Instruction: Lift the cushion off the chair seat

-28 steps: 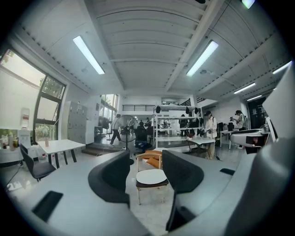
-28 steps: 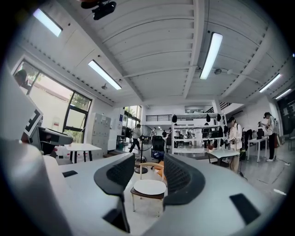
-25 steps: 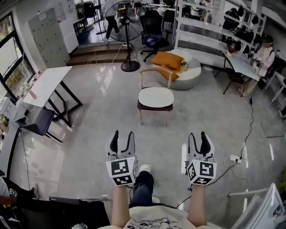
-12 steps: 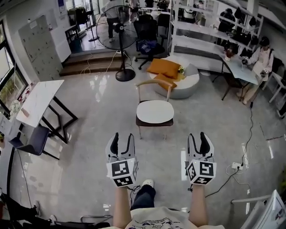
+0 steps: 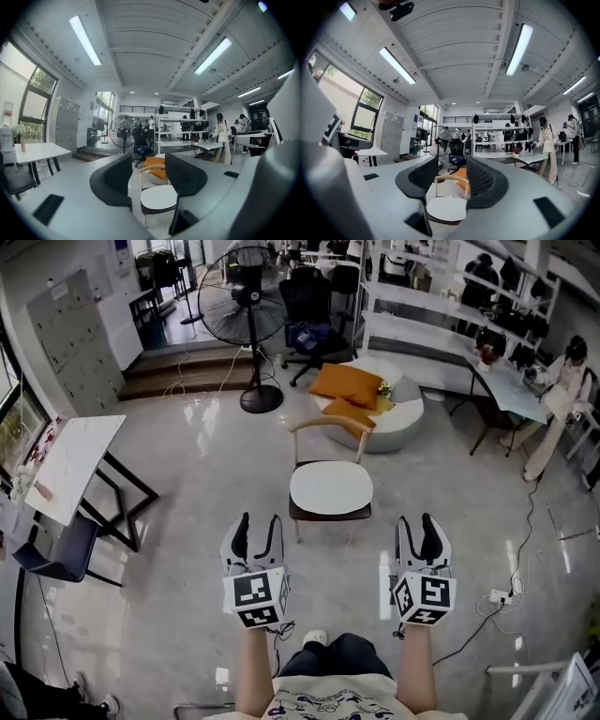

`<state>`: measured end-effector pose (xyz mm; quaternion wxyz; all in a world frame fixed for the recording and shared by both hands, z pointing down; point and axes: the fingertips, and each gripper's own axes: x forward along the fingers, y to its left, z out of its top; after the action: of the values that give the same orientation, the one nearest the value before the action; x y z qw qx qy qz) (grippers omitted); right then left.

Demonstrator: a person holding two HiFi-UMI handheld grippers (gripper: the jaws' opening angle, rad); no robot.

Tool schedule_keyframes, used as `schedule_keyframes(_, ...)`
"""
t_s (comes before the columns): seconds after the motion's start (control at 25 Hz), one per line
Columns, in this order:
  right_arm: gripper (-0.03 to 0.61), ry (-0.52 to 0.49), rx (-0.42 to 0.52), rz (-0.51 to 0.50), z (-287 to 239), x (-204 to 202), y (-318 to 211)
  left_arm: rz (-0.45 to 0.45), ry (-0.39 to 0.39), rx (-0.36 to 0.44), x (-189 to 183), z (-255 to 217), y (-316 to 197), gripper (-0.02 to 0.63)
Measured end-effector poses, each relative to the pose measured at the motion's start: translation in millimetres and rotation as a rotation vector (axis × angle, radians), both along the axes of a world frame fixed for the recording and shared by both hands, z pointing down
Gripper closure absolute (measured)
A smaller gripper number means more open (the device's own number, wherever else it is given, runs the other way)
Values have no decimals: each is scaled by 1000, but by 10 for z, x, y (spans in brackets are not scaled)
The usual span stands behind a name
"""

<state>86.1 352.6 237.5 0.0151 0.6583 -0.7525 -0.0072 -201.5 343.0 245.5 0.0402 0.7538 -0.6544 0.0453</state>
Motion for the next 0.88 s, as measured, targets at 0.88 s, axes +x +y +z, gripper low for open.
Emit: schedule_keyframes(0.88, 365, 3, -55, -47, 289, 201, -2720, -53, -8, -51, 144, 264, -2569, 396)
